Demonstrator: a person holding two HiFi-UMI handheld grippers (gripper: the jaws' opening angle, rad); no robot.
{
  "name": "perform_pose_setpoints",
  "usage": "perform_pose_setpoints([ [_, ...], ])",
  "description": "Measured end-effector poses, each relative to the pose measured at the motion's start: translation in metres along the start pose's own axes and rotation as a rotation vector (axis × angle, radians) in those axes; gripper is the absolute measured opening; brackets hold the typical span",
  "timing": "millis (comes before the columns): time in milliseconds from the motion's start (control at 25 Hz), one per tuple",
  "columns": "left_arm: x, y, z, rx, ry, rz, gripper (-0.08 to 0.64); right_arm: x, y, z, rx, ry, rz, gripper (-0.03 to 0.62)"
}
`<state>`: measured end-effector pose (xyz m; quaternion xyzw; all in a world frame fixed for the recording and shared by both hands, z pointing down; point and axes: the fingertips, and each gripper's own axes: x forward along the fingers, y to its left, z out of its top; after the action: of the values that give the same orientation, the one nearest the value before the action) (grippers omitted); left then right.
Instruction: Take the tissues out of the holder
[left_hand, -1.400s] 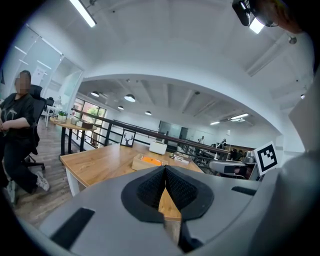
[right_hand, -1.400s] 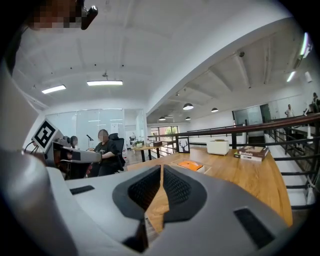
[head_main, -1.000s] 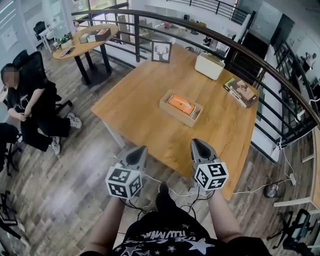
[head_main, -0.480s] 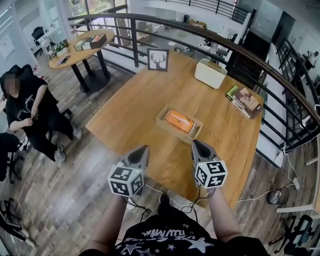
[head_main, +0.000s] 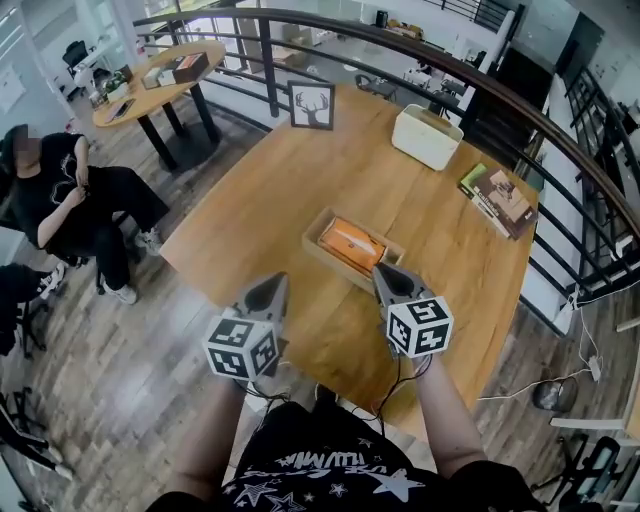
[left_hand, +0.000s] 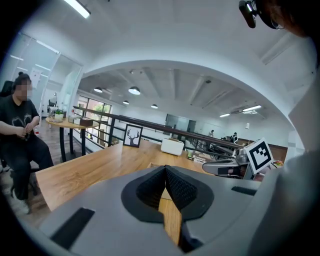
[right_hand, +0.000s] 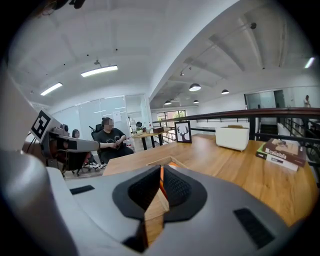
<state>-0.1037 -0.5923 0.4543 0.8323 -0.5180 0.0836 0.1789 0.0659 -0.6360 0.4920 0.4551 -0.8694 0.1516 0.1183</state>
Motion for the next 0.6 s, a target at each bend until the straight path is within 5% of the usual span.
perform_pose_setpoints([
  [600,0.045,0.017,-0.003,0.000,0.055,-0.024,0.012,0.054,-0.018,-0.014,-0.106,0.149,-0.004,0.029],
])
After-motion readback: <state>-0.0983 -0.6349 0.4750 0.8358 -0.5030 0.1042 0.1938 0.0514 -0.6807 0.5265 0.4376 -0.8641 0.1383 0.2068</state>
